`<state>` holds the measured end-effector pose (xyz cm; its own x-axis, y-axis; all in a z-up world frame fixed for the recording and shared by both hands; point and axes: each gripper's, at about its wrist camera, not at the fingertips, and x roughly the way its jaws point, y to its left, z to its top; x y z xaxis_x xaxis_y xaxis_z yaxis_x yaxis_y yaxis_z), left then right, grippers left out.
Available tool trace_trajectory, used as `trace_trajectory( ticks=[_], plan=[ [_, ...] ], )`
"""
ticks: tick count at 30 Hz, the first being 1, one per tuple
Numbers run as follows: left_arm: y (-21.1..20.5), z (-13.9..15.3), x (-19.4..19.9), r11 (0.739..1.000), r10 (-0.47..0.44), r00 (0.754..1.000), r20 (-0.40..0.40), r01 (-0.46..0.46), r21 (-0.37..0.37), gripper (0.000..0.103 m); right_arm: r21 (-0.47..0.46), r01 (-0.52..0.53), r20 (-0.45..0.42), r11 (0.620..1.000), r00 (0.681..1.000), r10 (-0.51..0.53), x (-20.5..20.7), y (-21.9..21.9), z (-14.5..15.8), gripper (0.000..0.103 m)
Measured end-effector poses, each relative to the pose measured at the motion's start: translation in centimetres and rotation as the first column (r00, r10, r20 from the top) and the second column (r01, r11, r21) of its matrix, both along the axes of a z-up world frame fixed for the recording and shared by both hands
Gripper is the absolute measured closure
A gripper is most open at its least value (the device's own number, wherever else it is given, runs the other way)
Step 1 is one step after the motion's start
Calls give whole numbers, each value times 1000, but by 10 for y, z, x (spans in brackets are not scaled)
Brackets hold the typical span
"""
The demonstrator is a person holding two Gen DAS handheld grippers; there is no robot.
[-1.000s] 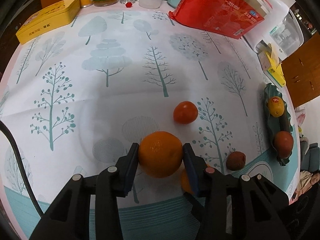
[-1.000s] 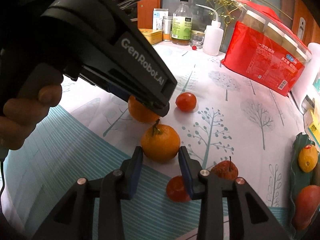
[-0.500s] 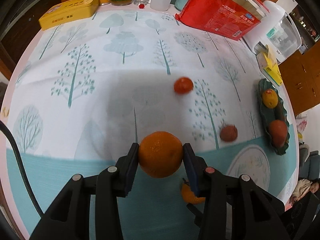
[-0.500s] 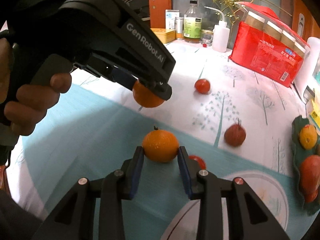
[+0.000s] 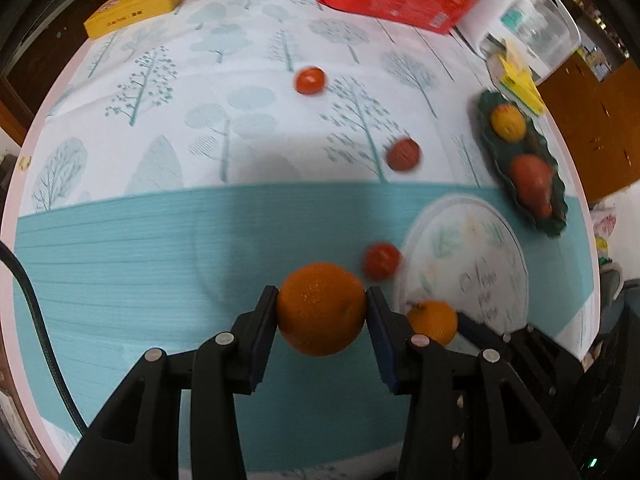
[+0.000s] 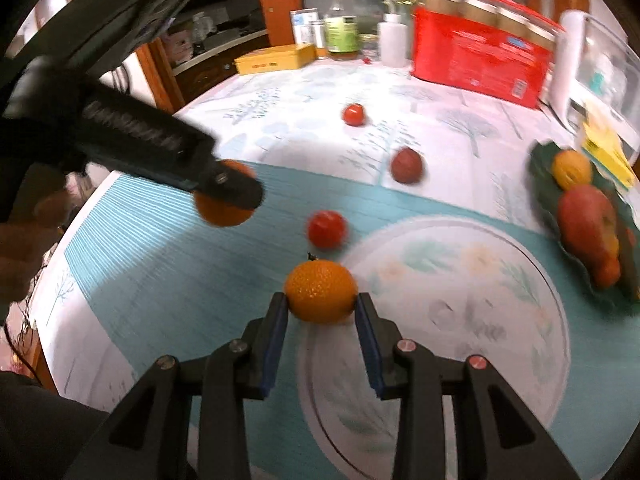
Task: Organize fruits
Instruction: 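Carry the large orange with the left tool while the right tool carries the mandarin to the plate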
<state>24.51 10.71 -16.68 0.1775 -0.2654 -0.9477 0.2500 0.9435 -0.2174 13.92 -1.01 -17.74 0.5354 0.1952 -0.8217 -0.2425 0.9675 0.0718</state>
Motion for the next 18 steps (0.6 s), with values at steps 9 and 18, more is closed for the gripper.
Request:
trace_trajectory(
  ticks=[9,18],
  plan=[
    [-55,12,-34,998,-65,998,-10,65,3,60,-2,110,-30,994,993,-110,-24,-66,6,68],
    [-119,34,-44,996,-86,996,30,87,-14,60,6,145,-13,989,989,-145,-30,-138,22,85]
  ],
)
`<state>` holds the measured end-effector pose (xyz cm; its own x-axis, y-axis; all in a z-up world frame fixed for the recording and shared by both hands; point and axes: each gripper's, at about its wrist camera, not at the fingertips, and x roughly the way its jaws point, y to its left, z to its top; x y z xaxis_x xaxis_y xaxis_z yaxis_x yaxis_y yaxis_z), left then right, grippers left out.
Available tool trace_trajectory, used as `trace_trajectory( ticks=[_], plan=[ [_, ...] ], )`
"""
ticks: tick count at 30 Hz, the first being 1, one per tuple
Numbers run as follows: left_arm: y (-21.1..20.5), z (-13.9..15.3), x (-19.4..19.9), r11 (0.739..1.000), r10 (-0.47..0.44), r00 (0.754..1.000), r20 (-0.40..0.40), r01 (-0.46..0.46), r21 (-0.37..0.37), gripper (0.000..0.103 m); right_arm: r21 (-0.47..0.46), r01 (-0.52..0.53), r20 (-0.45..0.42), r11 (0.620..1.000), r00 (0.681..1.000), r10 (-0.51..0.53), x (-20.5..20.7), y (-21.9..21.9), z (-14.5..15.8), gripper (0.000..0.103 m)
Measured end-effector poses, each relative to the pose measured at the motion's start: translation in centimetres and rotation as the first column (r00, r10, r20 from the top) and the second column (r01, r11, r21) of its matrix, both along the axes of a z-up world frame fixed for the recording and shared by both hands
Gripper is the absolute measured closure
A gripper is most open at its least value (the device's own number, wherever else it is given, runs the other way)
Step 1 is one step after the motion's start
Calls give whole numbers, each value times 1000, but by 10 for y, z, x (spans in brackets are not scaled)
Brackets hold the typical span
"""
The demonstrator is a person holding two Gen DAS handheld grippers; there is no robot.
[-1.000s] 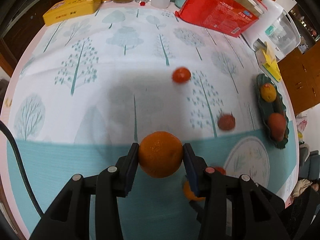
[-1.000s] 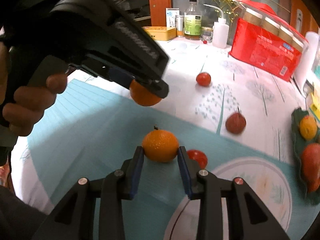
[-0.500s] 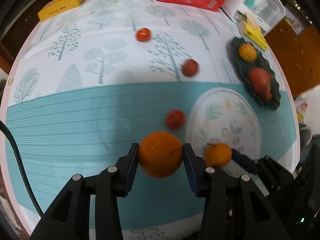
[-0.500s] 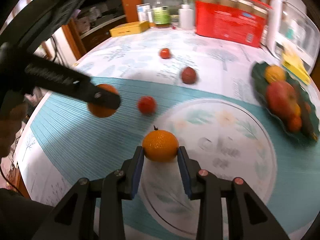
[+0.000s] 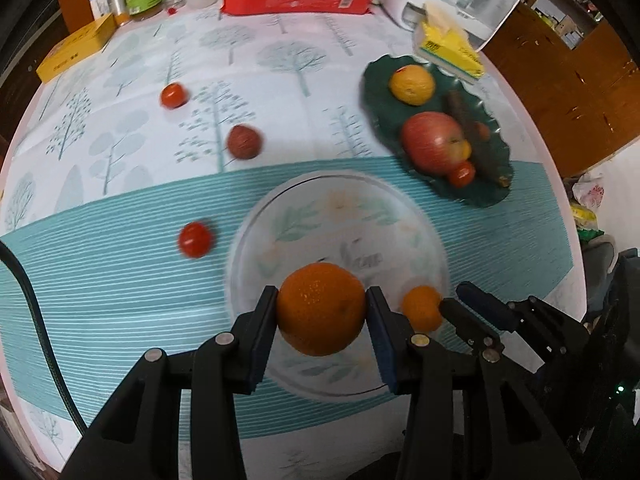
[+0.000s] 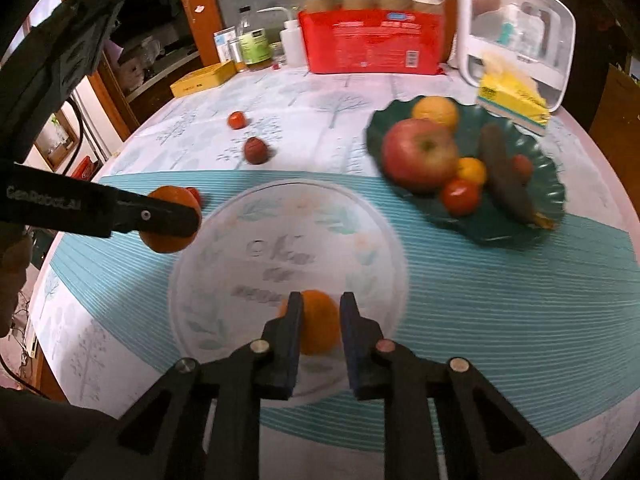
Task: Organize fruits
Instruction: 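Carry the large orange with the left tool while the right tool carries the mandarin to the plate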
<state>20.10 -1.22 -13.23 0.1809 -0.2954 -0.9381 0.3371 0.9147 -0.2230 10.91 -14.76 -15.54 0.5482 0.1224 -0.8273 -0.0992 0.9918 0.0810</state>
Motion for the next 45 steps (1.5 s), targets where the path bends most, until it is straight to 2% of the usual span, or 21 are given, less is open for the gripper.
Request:
trace_trajectory(
  ticks=[9,14,23,34,36,38,40,45],
  plan=[
    [-23,4,-6,998,60,998,17,-60,4,60,48,-44,-73,998,996,47,4,-36,-9,83],
    [-12,1,-7,995,94,995,14,-95,19,60,96,-93,-74,991,992,100,4,-33,-10,68],
    [15,0,-2,992,117,993,10,-118,47,60,132,-125,-84,983,987,137,15,-6,-17,49],
    [41,0,8,989,127,992,14,-128,70,60,133,-147,-116,980,980,163,28,27,-28,50],
    [41,0,10,990,123,992,16,-124,70,60,134,-147,-119,980,979,163,28,30,-29,54],
    [39,1,11,990,120,993,18,-121,69,60,152,-159,-118,975,977,178,27,31,-29,63],
    [34,2,12,991,113,993,19,-114,66,60,150,-170,-111,974,976,187,26,32,-26,67],
    [13,6,12,994,90,996,26,-91,56,60,132,-150,-113,980,980,166,25,17,-23,67]
  ],
)
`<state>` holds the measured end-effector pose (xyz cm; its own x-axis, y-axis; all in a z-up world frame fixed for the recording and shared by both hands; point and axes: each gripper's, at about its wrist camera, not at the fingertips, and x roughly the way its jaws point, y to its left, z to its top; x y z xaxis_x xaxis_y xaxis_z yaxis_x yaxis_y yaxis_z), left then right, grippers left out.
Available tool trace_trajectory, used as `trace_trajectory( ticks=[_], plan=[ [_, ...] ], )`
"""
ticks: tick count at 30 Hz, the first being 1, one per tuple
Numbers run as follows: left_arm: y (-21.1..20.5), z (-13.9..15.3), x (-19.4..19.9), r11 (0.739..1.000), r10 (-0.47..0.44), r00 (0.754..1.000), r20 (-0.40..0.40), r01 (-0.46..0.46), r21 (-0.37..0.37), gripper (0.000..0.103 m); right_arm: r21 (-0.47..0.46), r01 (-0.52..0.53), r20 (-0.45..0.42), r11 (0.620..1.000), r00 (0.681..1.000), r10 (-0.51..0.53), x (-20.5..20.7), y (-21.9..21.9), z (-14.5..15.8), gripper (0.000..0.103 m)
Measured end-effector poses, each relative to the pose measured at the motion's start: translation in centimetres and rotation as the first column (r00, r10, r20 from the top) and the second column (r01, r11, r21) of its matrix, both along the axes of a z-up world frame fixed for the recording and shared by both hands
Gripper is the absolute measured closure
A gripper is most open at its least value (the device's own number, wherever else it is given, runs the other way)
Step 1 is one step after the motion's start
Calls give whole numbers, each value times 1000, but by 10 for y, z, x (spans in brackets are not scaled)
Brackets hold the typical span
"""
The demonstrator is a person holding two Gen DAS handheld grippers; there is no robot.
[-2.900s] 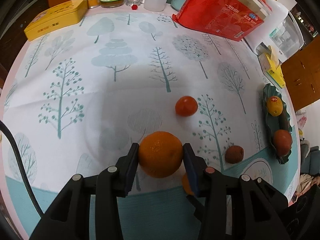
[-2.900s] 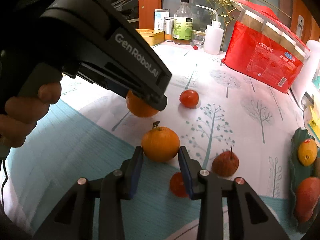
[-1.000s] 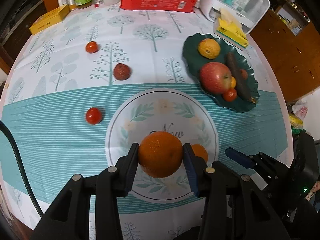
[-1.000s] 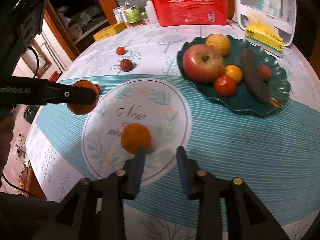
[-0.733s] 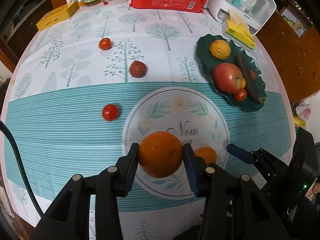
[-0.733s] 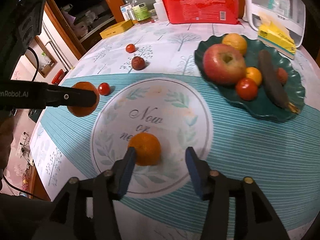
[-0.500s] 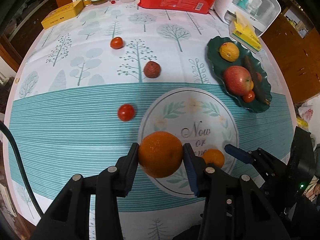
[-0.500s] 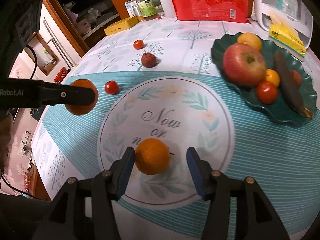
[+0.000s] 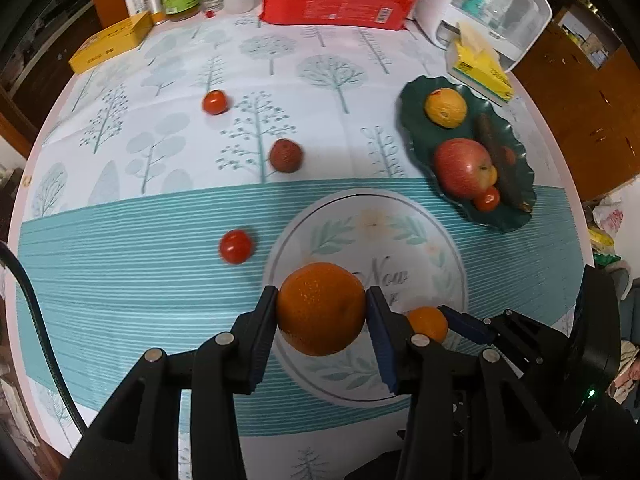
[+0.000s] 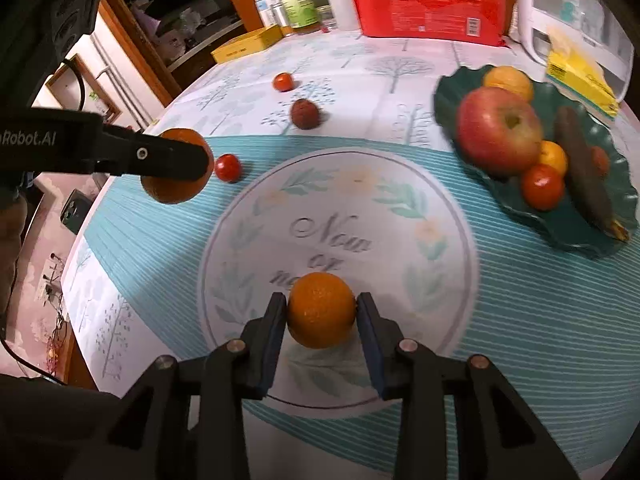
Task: Organize fruits
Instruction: 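Carry the large orange with the left tool while the right tool carries the mandarin to the plate, then open the left tool over the plate while the right tool releases the mandarin onto it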
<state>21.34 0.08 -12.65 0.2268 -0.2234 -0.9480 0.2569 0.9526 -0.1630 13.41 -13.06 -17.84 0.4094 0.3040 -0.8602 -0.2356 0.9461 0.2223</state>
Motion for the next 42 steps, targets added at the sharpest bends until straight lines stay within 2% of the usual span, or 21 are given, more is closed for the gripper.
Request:
trace_trajectory(
  ticks=[10,23,34,37,38,39,42],
  plan=[
    [-55,15,12,999,-25,999,47,26,-19,60,7,75,53,997,996,-75,3,-67,25,67],
    [-134,41,54,998,-36,988,151,44,-47,60,-10,109,157,994,982,-106,34,-140,59,67],
    [-174,33,84,987,-33,982,185,61,-148,60,66,129,128,990,982,-136,52,-173,47,67],
    [-178,27,88,987,-26,985,172,53,-154,55,91,142,131,986,980,-153,55,-176,45,66],
    [-178,26,87,986,-24,985,173,52,-160,43,94,148,132,984,978,-160,56,-177,44,66],
    [-177,28,86,985,-15,983,182,46,-167,37,96,153,133,984,977,-165,58,-178,44,66],
    [-175,33,84,985,8,979,202,27,-169,36,112,153,138,982,976,-168,59,-179,44,59]
  ],
)
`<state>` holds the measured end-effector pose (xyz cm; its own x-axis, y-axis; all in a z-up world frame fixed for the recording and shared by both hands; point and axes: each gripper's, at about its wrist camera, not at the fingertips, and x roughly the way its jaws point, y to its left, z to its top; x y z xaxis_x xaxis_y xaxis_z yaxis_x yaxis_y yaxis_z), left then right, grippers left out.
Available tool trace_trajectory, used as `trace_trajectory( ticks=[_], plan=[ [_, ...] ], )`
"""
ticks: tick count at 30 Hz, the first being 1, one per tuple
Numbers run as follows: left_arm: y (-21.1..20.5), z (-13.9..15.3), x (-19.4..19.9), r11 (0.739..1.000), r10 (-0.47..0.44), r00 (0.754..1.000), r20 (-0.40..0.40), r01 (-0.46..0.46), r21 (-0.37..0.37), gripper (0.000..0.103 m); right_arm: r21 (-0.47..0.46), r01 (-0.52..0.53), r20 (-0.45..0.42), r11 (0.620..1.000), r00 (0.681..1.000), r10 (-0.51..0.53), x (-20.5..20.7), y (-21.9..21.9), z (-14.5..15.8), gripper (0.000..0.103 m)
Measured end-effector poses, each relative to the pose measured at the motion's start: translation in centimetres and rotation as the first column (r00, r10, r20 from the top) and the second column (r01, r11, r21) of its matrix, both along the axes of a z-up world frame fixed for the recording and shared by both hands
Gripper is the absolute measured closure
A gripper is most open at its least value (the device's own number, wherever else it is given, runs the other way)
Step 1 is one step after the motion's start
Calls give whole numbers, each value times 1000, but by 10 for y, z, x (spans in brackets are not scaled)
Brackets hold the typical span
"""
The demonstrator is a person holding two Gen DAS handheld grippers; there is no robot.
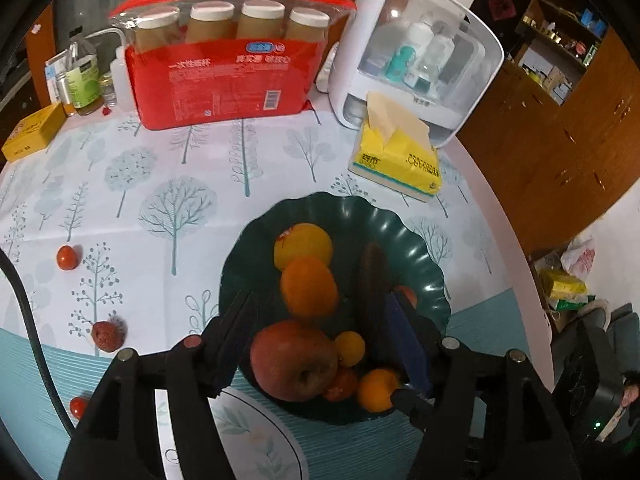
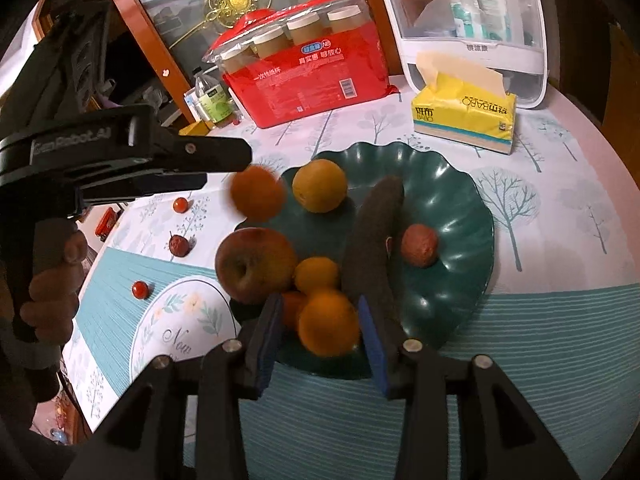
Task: Organize fruits
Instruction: 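Open the left tool over the plate while the right tool releases the mandarin onto it, then move the left tool toward the red cherry tomato while the right tool approaches the wrinkled red fruit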
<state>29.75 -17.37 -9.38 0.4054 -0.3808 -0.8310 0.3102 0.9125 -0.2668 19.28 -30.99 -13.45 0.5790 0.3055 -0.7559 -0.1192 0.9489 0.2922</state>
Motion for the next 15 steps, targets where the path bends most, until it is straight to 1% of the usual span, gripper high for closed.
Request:
trace_trajectory(
  ticks=[5,11,14,15],
  plan=[
    [15,6,-10,999,50,999,-1,-50,7,34,26,-12,-14,1000,1000,13,-3,4,1,56],
    [45,6,-36,991,128,992,-18,-127,29,34,48,-25,-32,999,999,26,-10,13,4,49],
    [64,5,-50,983,177,984,-30,-176,43,28,52,-37,-34,998,999,39,-15,19,9,46],
    [70,5,-55,982,187,982,-31,-186,41,28,52,-43,-36,998,998,45,-17,22,11,46]
  ],
)
